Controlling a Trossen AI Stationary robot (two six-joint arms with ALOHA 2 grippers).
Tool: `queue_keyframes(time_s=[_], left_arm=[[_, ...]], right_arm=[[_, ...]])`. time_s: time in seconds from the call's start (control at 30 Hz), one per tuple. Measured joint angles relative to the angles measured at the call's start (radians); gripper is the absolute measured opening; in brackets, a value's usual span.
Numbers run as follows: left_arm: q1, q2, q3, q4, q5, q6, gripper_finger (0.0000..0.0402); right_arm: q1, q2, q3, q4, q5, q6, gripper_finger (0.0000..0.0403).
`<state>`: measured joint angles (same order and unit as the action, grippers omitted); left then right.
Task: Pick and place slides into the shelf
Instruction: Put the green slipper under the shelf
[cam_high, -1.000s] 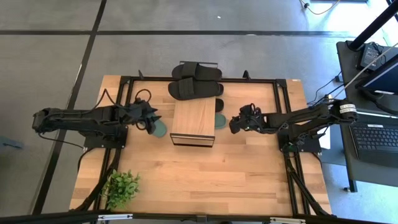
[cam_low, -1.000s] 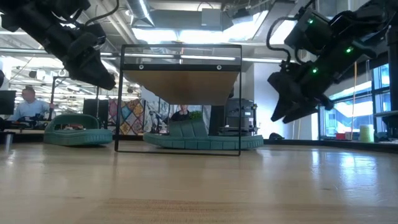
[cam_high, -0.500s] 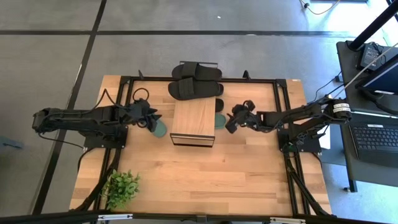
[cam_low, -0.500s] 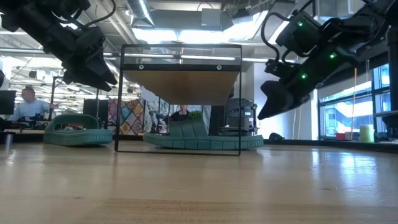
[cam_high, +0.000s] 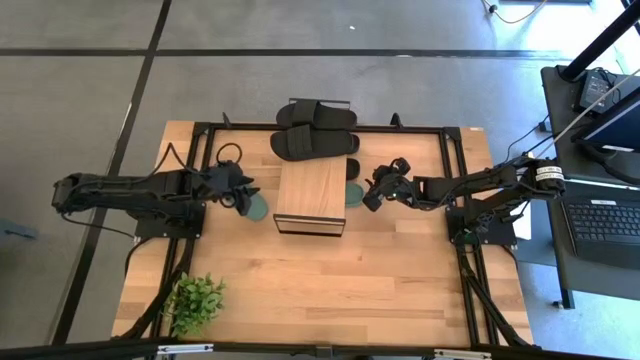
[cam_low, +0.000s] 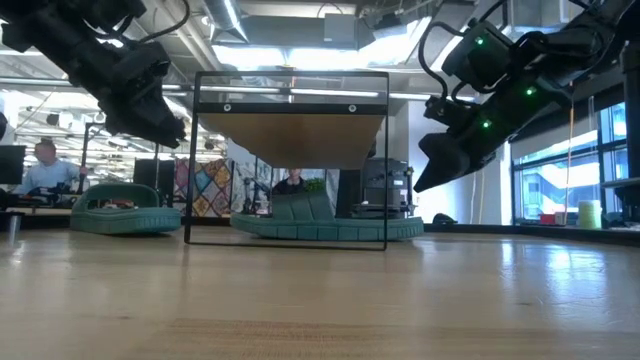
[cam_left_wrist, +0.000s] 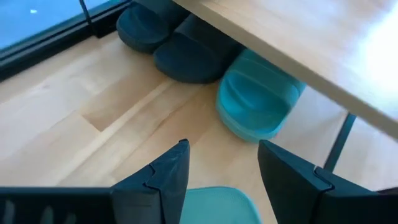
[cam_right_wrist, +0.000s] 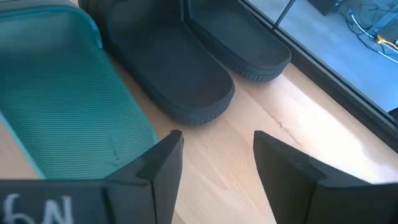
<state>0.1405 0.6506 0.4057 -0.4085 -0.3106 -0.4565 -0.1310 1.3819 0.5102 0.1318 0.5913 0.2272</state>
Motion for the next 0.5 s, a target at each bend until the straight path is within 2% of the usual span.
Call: queue_keyframes(time_s=[0.33,0.5], left_arm=[[-0.111,0.126,0.008,-0.012,-0.052,0.041,0.0134],[-0.145,0.222,0.071,-0.139,-0.195,0.001,0.0126]], right_arm=[[0.000,-0.001,0.000,0.000,-0.001,0.002,0.0196],[0.000,-0.001,0.000,0.005,-0.001,0.002,0.0196]])
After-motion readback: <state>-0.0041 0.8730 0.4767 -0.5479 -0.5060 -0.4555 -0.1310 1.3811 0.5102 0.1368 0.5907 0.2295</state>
